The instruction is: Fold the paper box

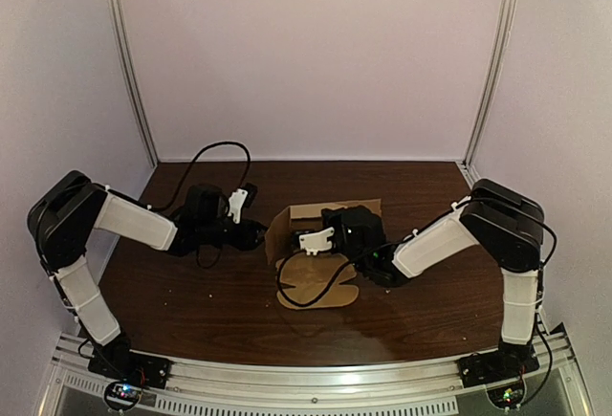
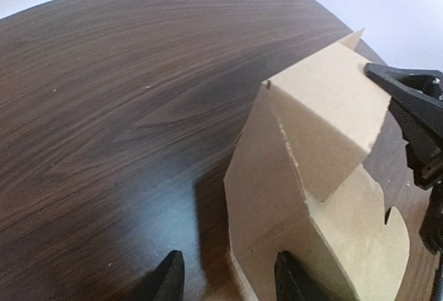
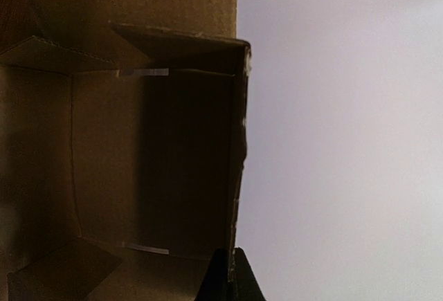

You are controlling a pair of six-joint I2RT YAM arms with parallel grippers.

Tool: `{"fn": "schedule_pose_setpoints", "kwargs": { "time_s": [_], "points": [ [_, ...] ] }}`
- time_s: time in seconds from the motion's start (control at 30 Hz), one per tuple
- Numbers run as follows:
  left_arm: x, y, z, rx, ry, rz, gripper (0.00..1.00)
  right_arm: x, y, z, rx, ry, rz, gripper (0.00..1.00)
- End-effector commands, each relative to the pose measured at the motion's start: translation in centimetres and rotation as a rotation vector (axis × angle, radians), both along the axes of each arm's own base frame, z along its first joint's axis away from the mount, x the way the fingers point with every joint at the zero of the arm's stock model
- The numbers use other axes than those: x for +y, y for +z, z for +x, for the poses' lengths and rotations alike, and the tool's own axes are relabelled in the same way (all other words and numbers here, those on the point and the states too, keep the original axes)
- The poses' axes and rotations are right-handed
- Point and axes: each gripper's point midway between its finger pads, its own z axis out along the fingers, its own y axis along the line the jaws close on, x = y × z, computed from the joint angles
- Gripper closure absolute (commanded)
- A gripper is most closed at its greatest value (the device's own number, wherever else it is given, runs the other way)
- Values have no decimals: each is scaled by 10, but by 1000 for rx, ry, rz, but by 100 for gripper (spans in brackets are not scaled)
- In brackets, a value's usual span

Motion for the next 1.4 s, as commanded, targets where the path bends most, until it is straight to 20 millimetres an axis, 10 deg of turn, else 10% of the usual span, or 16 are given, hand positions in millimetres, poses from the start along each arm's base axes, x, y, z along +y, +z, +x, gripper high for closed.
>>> {"fn": "schedule_pose_setpoints", "kwargs": {
  "time_s": [0.0, 0.6, 1.37],
  "points": [
    [-28, 12, -16, -37, -130, -72, 53, -4, -12, -6, 24, -13, -17, 100],
    [-36, 5, -50, -73, -194, -32, 49, -8, -14, -15, 40, -14, -23, 100],
    [-77, 2, -31, -157, -206, -42, 48, -7, -13, -25, 122, -14, 8, 100]
  ]
}}
